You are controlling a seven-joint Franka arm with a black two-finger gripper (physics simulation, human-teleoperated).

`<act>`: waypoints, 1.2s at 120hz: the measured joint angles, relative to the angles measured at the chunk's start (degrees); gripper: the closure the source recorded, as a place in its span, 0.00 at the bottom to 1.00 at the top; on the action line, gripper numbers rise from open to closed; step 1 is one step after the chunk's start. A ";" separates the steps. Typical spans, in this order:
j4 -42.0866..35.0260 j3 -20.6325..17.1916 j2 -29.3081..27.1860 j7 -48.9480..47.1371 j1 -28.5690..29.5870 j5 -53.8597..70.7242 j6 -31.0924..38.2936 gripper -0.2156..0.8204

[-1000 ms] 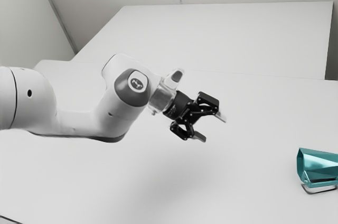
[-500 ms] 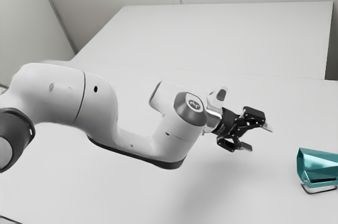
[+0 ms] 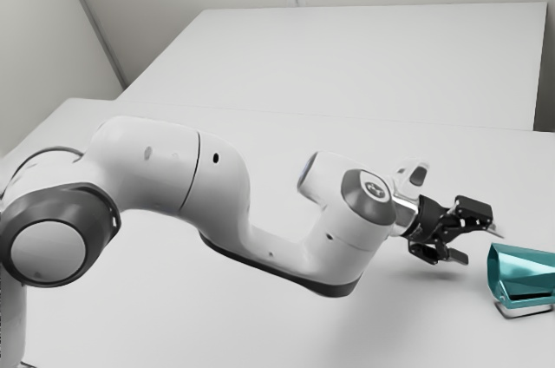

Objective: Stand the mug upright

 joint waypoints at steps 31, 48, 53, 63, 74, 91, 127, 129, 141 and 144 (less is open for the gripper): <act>4.92 -0.08 4.48 2.09 -3.26 -0.09 0.08 0.21; 6.89 -0.03 5.54 2.92 -3.76 -0.02 0.04 0.21; 7.34 -0.01 5.89 3.12 -3.74 0.02 0.01 0.21; 8.23 -0.03 6.66 3.50 -3.73 0.04 -0.06 0.21; 8.46 -0.08 6.94 3.87 -3.73 -0.01 -0.09 0.28; 8.50 -0.09 7.02 4.34 -3.92 -0.06 -0.09 0.51; 8.50 -0.09 6.60 5.46 -3.74 -0.08 -0.01 0.85; 8.50 -0.09 6.57 5.54 -3.74 -0.08 0.00 0.86; 8.50 -0.09 6.39 5.96 -3.78 -0.08 0.12 0.89; 8.50 -0.06 6.21 6.05 -3.76 -0.05 0.16 0.90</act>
